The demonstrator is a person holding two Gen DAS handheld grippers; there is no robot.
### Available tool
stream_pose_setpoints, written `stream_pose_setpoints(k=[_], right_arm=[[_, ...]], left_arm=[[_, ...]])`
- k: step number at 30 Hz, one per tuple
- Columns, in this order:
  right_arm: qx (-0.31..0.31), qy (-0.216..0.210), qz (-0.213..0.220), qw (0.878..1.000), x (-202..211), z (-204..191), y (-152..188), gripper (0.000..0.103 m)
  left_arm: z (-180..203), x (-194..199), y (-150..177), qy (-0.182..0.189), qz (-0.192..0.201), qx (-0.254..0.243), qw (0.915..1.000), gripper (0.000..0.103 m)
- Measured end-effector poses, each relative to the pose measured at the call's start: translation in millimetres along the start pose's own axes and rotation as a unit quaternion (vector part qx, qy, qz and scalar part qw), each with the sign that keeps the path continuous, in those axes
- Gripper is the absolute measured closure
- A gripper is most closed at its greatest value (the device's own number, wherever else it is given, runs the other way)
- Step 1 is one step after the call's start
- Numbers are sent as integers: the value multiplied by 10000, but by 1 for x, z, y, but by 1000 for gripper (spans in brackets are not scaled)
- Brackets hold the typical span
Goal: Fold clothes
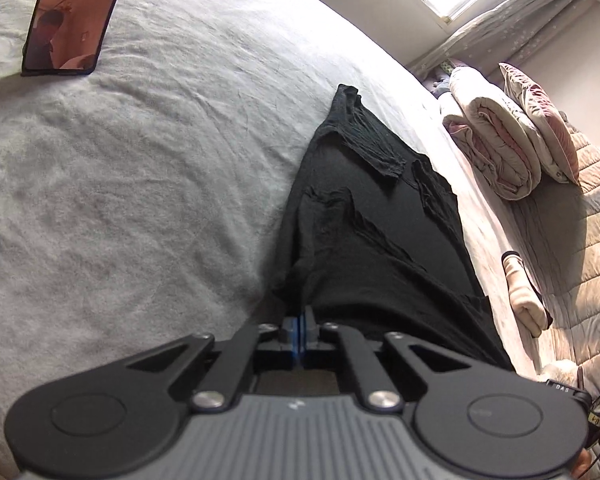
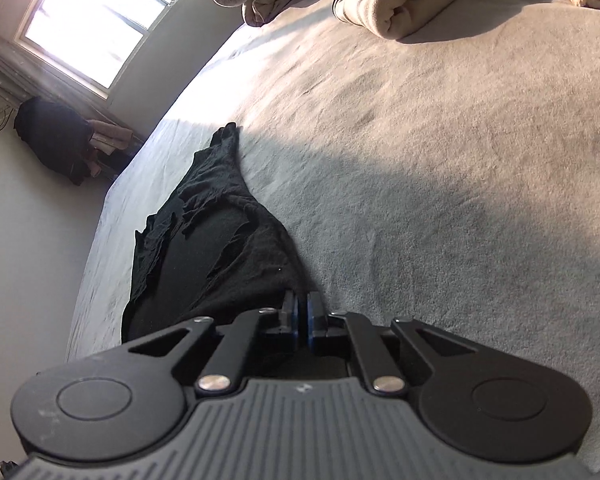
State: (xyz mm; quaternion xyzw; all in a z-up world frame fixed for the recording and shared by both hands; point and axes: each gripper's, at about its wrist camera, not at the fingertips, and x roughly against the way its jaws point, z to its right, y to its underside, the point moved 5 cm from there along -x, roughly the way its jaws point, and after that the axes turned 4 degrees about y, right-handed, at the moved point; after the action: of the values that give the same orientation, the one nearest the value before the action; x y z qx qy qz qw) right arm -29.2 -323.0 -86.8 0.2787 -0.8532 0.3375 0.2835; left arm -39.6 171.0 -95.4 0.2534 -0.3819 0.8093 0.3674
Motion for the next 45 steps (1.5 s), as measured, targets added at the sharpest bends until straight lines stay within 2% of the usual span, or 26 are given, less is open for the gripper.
stream_pose_setpoints(k=[3,8,9,11,12,13,14,15,18,20,22,25,30,33,40,45], right_arm=[[221,251,-165,9993,-10,3,9,98],[595,402,-105,9974,-14,-4,12,93],[688,416,-61,9967,-12,-7,12,87],[875,451,24,9951,-8,-13,10,85],[930,434,73,9947,-5,-15,9,82],[981,418,132,9942,-3,-17,8,64],[1020,412,226,9937,0,-20,6,54],[1071,409,308,9929,1,-22,5,51],[1378,440,508,9882,1,-34,1,51],[1532,457,591,9854,-3,-42,0,51],[1630,438,569,9840,-8,-50,1,51],[1765,391,480,9823,-19,-61,2,51],[2328,631,640,9684,-37,-81,1,51],[2647,865,798,9571,-48,-87,-3,51],[2722,1074,847,9525,-67,-86,-9,51],[2729,1174,768,9518,-77,-82,-9,51]], left_arm=[[-7,-2,3,-110,-255,-107,9996,102],[-9,0,1,-74,-172,-277,9994,99],[-8,3,-1,-56,-104,-309,9995,94],[-7,9,-6,-18,35,-373,9993,81],[-5,12,-8,-24,171,-427,9989,71],[-4,16,-11,-32,310,-481,9984,67],[-2,17,-15,-35,399,-554,9977,65],[0,18,-18,-38,486,-627,9968,64],[8,16,-29,26,703,-863,9938,63],[13,8,-35,-31,689,-938,9932,63],[20,1,-39,-1,764,-1072,9913,63],[25,-12,-44,-153,818,-1283,9882,63],[29,-28,-51,-329,921,-1580,9826,64],[30,-34,-54,-334,986,-1717,9796,71],[40,-49,-54,-191,905,-2020,9750,72],[47,-66,-46,-545,834,-2420,9651,69]])
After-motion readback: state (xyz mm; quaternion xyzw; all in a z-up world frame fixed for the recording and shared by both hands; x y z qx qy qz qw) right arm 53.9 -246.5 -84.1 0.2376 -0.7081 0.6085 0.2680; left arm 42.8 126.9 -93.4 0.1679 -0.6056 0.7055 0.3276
